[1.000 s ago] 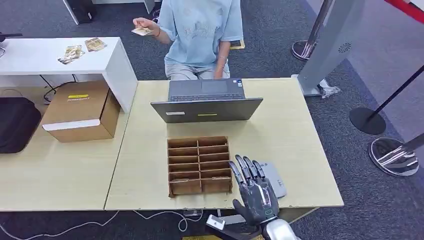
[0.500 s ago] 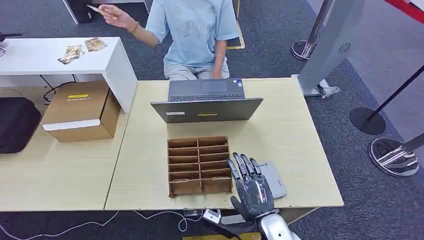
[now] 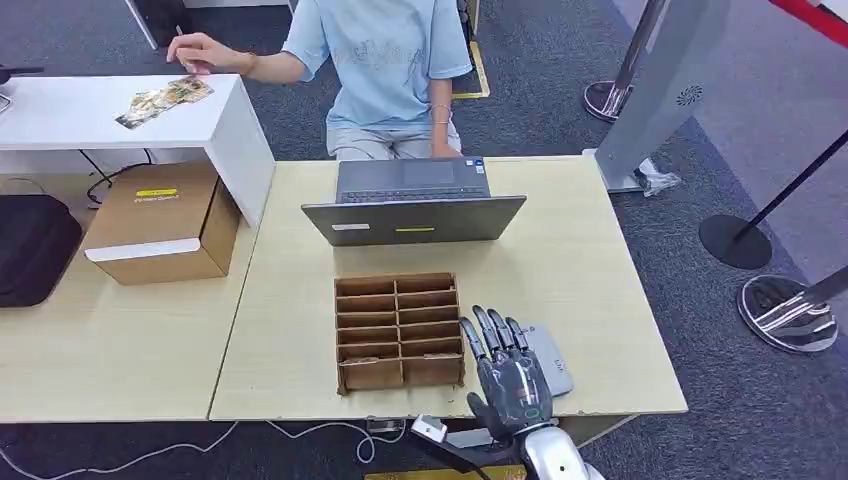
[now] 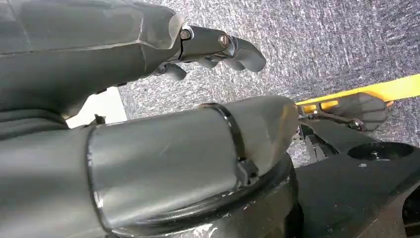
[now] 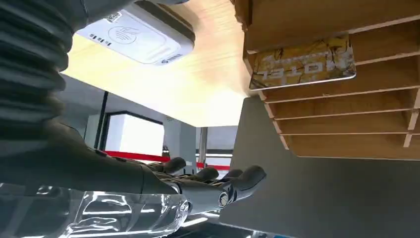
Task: Pass the card to the sensor for recognition and then transmit it.
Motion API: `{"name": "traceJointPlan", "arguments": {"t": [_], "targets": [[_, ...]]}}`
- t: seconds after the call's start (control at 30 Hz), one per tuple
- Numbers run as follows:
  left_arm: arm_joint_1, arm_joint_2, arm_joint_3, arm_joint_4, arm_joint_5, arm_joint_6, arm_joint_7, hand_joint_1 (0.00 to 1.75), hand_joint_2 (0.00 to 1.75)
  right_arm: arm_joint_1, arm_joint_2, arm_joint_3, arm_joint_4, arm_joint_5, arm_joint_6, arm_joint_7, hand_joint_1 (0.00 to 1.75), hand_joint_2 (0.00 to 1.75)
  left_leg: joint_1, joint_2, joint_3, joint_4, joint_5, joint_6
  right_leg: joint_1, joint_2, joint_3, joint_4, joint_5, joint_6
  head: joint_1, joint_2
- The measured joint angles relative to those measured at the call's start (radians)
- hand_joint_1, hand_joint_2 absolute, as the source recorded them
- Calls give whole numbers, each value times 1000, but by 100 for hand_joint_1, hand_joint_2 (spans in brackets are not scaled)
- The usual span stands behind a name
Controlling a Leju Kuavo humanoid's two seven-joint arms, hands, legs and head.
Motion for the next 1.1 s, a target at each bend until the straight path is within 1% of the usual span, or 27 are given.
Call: {"name": "traceJointPlan", "arguments": {"t": [1.1], "targets": [[0,0,13,0,-2,1,0,0,0,-23,25,-16,44,-21,15,-20,0,175,0,0,0,0,0,0,0,0,0,0,0,0,0,0]]}}
